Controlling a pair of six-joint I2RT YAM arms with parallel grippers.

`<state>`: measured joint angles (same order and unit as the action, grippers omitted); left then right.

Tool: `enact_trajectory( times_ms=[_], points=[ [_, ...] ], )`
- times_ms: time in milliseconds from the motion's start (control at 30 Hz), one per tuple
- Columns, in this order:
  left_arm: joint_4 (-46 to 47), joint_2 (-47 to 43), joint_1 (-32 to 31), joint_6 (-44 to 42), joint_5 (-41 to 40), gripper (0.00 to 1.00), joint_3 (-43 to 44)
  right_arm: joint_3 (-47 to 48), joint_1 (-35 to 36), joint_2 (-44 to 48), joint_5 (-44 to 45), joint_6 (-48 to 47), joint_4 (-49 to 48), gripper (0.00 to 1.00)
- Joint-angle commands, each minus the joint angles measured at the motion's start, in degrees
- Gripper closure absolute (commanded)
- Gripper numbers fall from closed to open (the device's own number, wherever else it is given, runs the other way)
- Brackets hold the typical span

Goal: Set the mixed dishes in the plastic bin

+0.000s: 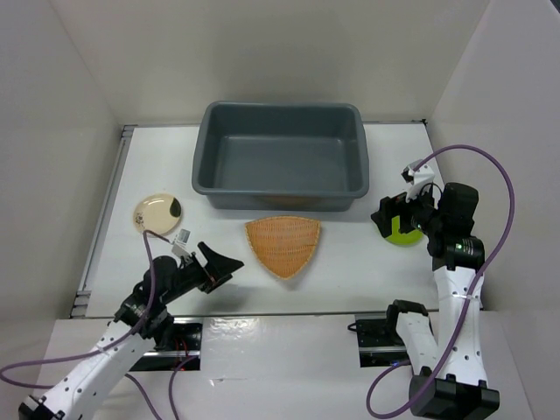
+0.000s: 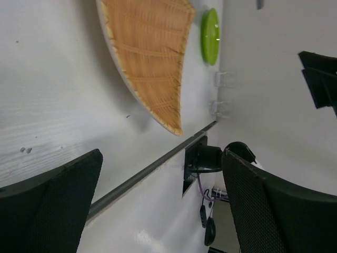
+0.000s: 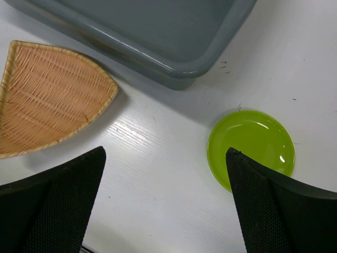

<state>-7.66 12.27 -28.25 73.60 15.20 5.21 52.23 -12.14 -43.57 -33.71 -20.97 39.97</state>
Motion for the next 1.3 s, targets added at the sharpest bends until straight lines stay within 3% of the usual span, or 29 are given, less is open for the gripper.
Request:
enact_trajectory(
  times_ms=[0,167,267,400,500,567,833,1100,1267],
  points=[
    [5.46,10.37,0.3,-3.19,-0.09,0.0,6.02,1.56,0.36,0.51,-0.91,-0.83,-0.15,0.01],
    [8.71,34.0,-0.75,-8.48,5.1,0.0,17.63,1.56,0.36,0.51,-0.91,-0.3,-0.15,0.01],
    [11.61,36.42,-1.28,-6.55,3.7,0.0,19.04,1.56,0.36,-0.02,-0.39,-0.3,-0.15,0.01],
    [16.88,37.73,-1.28,-2.24,3.78,0.0,14.3,1.56,0.36,-0.02,-0.39,-0.3,-0.15,0.01],
    [18.11,43.17,-1.89,-3.03,5.27,0.0,14.99,1.56,0.36,-0.02,-0.39,-0.3,-0.15,0.01],
    [24.41,48.27,-1.9,-3.03,7.29,0.0,15.0,1.56,0.36,-0.02,-0.39,-0.3,-0.15,0.01],
    [34.97,65.06,-2.42,-1.63,10.73,0.0,15.71,1.56,0.36,0.51,-0.39,-0.3,-0.15,0.01],
    [40.43,69.11,-1.81,-1.8,10.73,0.0,16.41,1.56,0.36,1.03,-0.39,-0.3,-0.15,0.01],
    [45.89,74.55,0.13,-3.2,16.52,0.05,17.54,1.56,0.36,1.65,-0.39,-0.3,-0.15,0.01]
  ],
)
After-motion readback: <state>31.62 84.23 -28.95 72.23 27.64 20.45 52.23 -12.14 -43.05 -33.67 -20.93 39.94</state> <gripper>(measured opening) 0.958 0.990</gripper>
